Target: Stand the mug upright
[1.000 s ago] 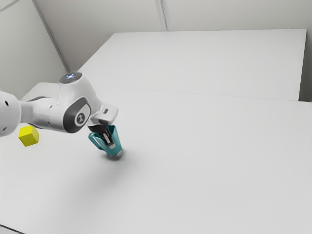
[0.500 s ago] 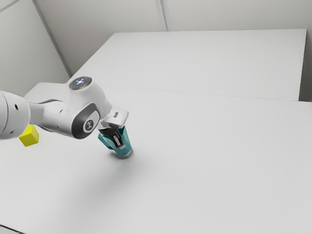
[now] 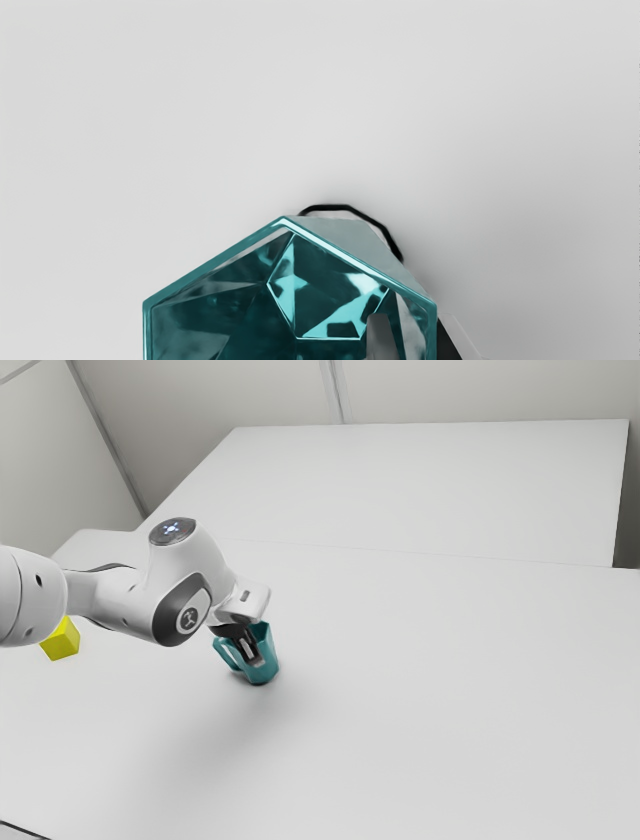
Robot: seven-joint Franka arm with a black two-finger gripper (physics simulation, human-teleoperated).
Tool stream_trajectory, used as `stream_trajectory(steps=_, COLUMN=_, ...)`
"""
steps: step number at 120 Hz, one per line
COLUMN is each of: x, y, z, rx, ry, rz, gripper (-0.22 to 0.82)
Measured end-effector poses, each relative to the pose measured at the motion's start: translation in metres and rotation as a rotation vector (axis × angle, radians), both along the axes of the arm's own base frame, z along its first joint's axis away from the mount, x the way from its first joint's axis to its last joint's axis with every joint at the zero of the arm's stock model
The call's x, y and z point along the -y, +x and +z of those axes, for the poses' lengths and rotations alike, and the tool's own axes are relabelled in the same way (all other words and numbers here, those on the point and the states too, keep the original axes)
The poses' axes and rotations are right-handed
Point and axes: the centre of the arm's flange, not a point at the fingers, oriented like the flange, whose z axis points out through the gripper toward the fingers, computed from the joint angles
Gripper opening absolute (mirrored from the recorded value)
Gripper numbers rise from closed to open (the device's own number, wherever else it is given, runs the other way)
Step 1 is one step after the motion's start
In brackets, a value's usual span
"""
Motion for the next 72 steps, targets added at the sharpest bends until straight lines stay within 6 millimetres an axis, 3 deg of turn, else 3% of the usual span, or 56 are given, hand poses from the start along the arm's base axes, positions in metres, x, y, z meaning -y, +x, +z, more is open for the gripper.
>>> stream_trajectory(steps=35, x=-0.003, y=0.001, z=0.003, rx=0.005, ry=-0.002, rz=0.011, gripper=0.18)
stream_trajectory(steps=57, x=-0.004, y=0.001, z=0.013, rx=0.021, ry=-0.007, rz=0.019, gripper=0.24)
stream_trajectory(steps=72, x=0.006, y=-0.002, z=0.027, rx=0.038, ry=-0.013, rz=0.004, gripper=0.26)
